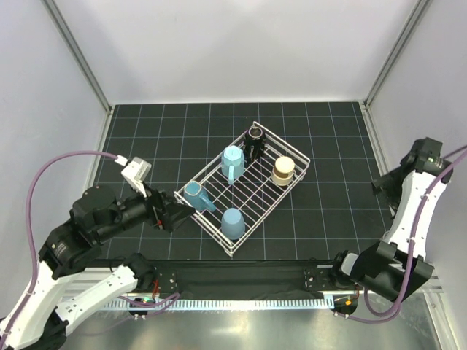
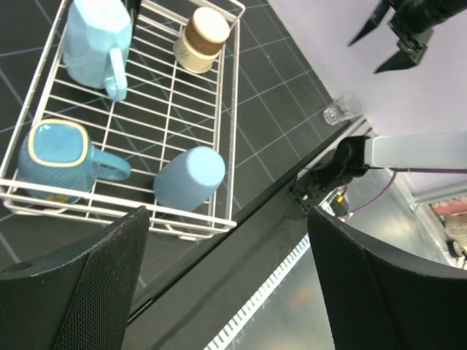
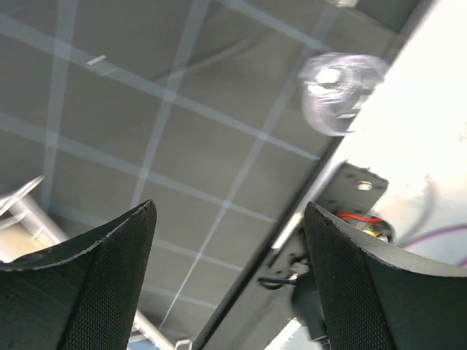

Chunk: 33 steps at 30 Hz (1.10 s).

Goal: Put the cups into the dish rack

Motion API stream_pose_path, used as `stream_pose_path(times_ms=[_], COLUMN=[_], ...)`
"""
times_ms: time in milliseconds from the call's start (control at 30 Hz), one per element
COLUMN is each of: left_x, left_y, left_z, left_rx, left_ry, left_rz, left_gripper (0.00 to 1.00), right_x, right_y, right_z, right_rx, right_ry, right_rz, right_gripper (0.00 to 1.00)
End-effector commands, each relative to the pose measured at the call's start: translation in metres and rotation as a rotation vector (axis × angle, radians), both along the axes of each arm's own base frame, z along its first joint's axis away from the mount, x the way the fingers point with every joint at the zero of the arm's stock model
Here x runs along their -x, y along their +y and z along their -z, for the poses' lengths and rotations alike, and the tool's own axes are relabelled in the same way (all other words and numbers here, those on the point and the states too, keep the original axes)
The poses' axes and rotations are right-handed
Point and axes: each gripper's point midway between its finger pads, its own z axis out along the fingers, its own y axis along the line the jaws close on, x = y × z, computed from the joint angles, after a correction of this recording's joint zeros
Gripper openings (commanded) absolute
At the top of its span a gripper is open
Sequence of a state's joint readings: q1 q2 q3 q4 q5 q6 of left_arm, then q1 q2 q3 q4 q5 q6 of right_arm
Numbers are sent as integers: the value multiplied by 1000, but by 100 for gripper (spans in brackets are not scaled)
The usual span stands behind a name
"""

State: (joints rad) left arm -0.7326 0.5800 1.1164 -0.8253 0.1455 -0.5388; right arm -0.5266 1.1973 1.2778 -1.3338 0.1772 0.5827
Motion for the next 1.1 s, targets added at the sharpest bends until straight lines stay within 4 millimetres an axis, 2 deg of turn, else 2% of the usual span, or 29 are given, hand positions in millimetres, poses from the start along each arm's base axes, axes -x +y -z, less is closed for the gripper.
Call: stream_pose_path(times_ms=[0,100,233,367,567,700,900,1067], left_x=[5,6,6,6,3,1,-3,-7], left_y=[12,16,22,30,33,33,34,31], left_z=[-2,-5,-12,-13,-20,-21,-17,-13], left_rx=[-41,-58,-82,-107,-135,-169,-210,-236], left_ry=[-37,-47,-67,-78,-102,-101,-100,-97], left_rz=[-5,-10,-23,-42,-49,-41,-45,-35], left_gripper=[86,87,87,88,90,90,90,90], right_x=[15,11,10,19,-3,-5,8,19], right_y=[-25,-37,-46,-47,-57,-59,-61,-53], right_z=[3,4,19,36,55,72,86,110], right_rx=[76,113,89,79,72,51,70,26], right_ry=[53,66,124,167,107,146,186,208], right_rz=[19,33,57,96,69,78,98,122], right_gripper=[82,82,82,79,75,73,73,72])
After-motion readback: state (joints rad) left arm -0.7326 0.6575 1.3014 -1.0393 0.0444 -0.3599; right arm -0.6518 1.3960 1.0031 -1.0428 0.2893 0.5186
